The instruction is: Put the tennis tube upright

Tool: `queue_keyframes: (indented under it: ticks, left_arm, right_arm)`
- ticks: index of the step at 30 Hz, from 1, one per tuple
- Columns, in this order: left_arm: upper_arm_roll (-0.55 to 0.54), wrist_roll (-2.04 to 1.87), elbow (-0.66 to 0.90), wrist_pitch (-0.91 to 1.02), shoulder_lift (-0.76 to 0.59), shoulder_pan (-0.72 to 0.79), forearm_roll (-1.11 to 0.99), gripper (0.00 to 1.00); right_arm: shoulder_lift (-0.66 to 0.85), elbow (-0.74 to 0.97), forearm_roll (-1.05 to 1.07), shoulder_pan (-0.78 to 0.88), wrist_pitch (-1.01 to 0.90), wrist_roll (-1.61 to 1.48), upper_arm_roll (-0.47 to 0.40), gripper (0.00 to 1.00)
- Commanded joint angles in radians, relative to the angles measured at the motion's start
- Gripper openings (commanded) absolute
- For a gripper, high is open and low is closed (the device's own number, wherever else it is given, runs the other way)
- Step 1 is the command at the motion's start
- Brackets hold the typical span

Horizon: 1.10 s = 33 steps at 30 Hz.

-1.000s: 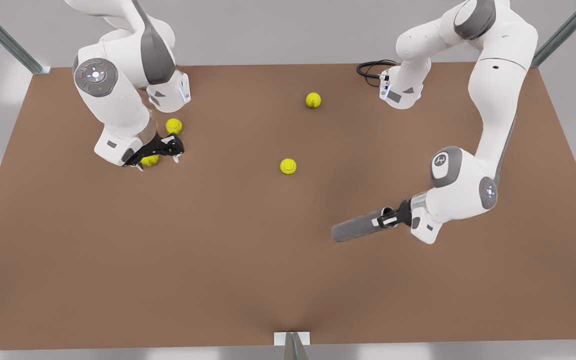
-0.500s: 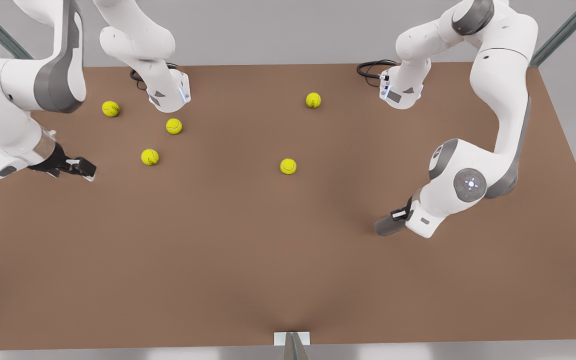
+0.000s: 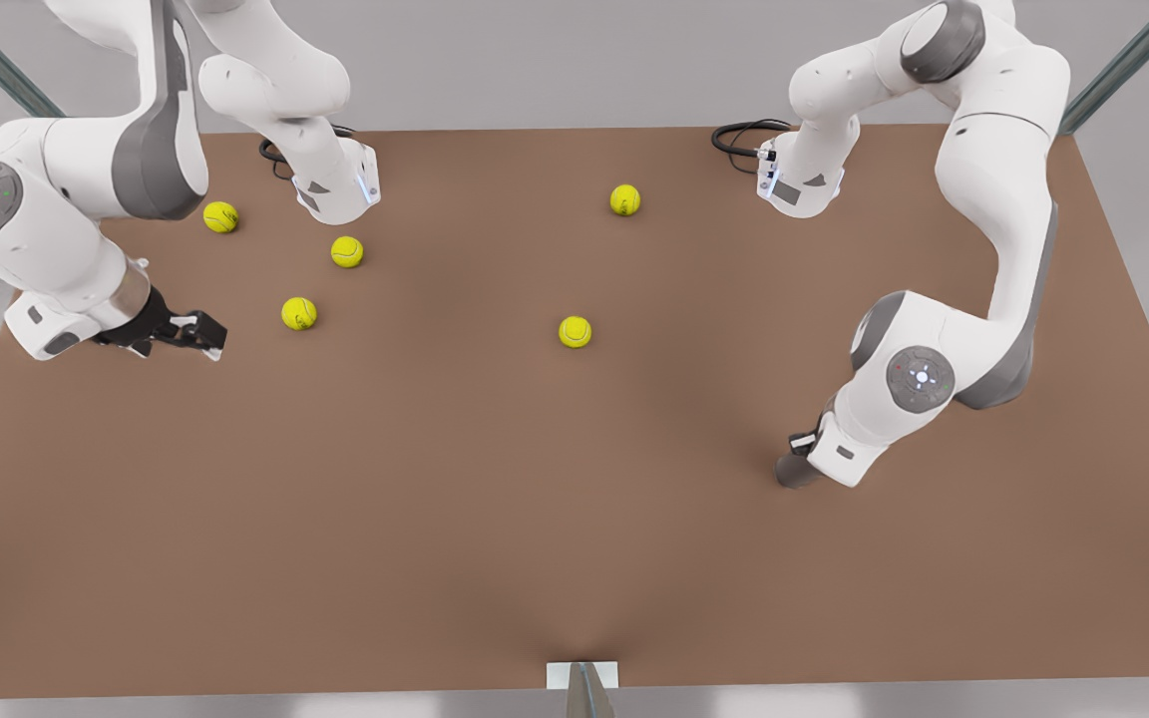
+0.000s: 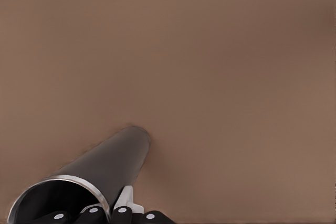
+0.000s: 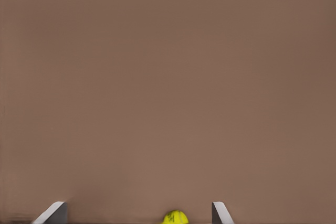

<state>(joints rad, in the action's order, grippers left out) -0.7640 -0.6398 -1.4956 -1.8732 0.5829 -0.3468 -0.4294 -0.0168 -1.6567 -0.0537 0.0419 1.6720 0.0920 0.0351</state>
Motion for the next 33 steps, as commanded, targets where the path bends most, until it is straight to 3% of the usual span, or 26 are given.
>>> queue_keyframes:
  ticks: [1,16,18,19,20,21,31,33]
  left_arm:
    - [0.000,0.000,0.000,0.000,0.002,0.000,0.006,0.21]
    - [0.002,0.003,0.023,0.002,0.025,0.011,0.004,0.21]
    - [0.002,0.005,0.023,0.002,0.025,0.012,0.004,0.37]
    - [0.003,0.006,0.023,0.002,0.025,0.012,0.003,0.66]
    - [0.003,0.005,0.023,0.002,0.025,0.012,0.003,0.88]
    - [0.003,0.005,0.028,0.002,0.025,0.012,0.001,1.00]
    - [0.003,0.003,0.037,0.012,0.017,0.012,0.003,1.00]
    - [-0.004,0.005,0.037,0.097,-0.014,0.008,0.001,1.00]
  right_arm:
    - [0.001,0.000,0.000,0.070,0.000,0.000,0.000,1.00]
    - [-0.009,0.000,0.000,0.076,0.014,0.000,0.000,1.00]
    - [-0.009,0.000,0.000,0.076,0.015,0.000,0.000,1.00]
    - [-0.009,0.000,0.000,0.076,0.015,0.000,0.000,1.00]
    - [-0.009,0.000,0.000,0.078,0.015,0.000,0.000,1.00]
    - [-0.009,0.000,0.000,0.078,0.015,0.000,0.000,1.00]
    - [-0.018,0.000,0.000,0.079,0.017,0.002,0.000,1.00]
    - [-0.018,0.002,0.000,0.079,0.017,0.002,0.000,1.00]
